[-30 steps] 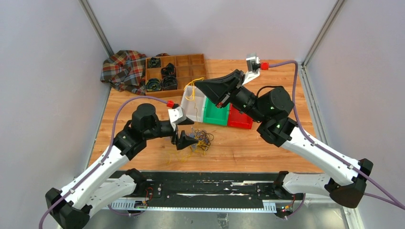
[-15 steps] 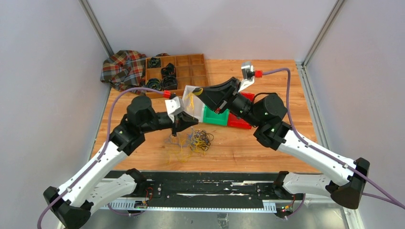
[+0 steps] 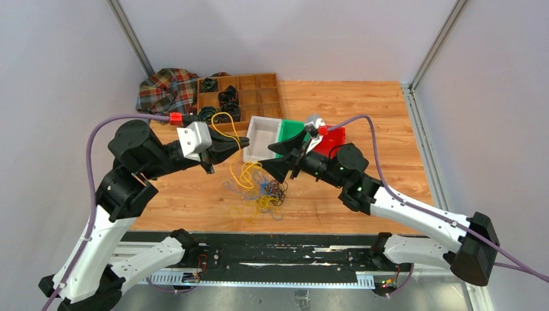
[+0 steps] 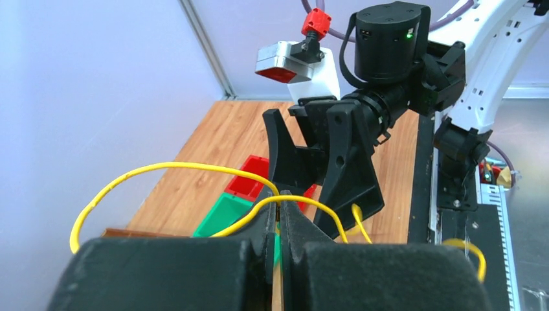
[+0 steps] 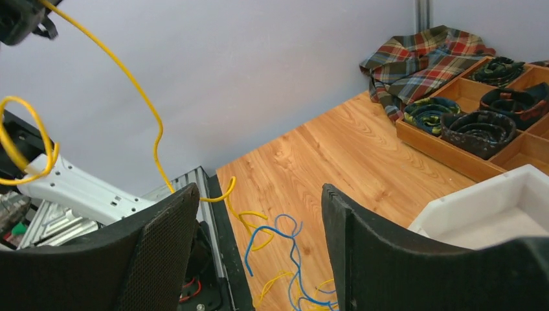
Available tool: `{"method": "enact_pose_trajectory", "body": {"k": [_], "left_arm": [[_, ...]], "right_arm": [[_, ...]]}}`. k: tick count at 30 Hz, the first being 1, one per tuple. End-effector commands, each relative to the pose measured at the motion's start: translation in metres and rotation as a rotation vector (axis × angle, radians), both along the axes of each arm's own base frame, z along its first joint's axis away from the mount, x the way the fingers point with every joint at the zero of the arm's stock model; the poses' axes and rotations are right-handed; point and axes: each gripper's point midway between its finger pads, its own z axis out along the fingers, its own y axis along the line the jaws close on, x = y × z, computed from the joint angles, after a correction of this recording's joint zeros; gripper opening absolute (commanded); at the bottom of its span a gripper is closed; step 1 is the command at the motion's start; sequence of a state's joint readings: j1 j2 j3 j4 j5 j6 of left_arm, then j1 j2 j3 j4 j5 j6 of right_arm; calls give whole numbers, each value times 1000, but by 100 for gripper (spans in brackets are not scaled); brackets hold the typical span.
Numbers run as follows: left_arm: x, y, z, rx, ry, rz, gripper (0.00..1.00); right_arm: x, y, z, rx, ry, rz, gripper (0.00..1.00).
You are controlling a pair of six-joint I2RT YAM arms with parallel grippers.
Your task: Untangle the cables
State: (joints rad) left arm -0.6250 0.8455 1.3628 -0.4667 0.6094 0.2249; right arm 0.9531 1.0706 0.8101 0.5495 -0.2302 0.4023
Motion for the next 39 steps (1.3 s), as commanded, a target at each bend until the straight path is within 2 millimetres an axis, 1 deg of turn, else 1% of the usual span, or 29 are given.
{"method": "enact_pose_trajectory", "body": {"k": [1,5,7,10,12,14,18,25,27,28,29,30,32,34,35,36,37,39], "left_arm": [[2,1,-4,30,26,15,1],[2,4,8,25,5,26,1],[1,5,14,20,-3,29,1],[-1,7,27,5,-31,35,1],[-1,10,38,-7,-55,44,0],[-2,13,49,-18,-85,55,0],[-3,20,73,-33,-164,87,1],[-1,27,107,-65,-256,122,0],[0,29,116,-75,-284,137,0],[1,29,119,-77,-294,143,1],[2,29,119,-75,-294,145,0],[4,28,114,-64,-287,145,1],[8,25,99,-26,-258,140,0],[12,22,77,14,-219,137,1],[16,20,61,42,-192,137,1],[17,20,54,53,-182,139,0],[20,17,37,82,-152,133,1],[23,14,17,114,-113,123,0]], "right_arm": [[-15,18,17,24,-145,95,70],[-20,40,21,17,-176,140,70],[-20,51,16,4,-172,146,68],[-15,66,-6,-24,-133,150,61],[-11,72,-23,-26,-98,144,60],[-6,76,-44,-27,-64,129,58],[0,77,-79,-16,0,102,55],[7,83,-126,-62,103,82,35],[6,83,-138,-89,110,76,34],[7,82,-139,-97,106,65,35],[10,78,-139,-105,99,40,38],[13,72,-136,-124,88,8,43],[23,57,-117,-140,41,-71,53],[28,39,-89,-139,-24,-141,60],[29,28,-72,-126,-56,-169,62],[28,20,-57,-111,-86,-180,65],[26,11,-43,-100,-117,-181,67],[15,2,-18,-82,-172,-150,70]]}}
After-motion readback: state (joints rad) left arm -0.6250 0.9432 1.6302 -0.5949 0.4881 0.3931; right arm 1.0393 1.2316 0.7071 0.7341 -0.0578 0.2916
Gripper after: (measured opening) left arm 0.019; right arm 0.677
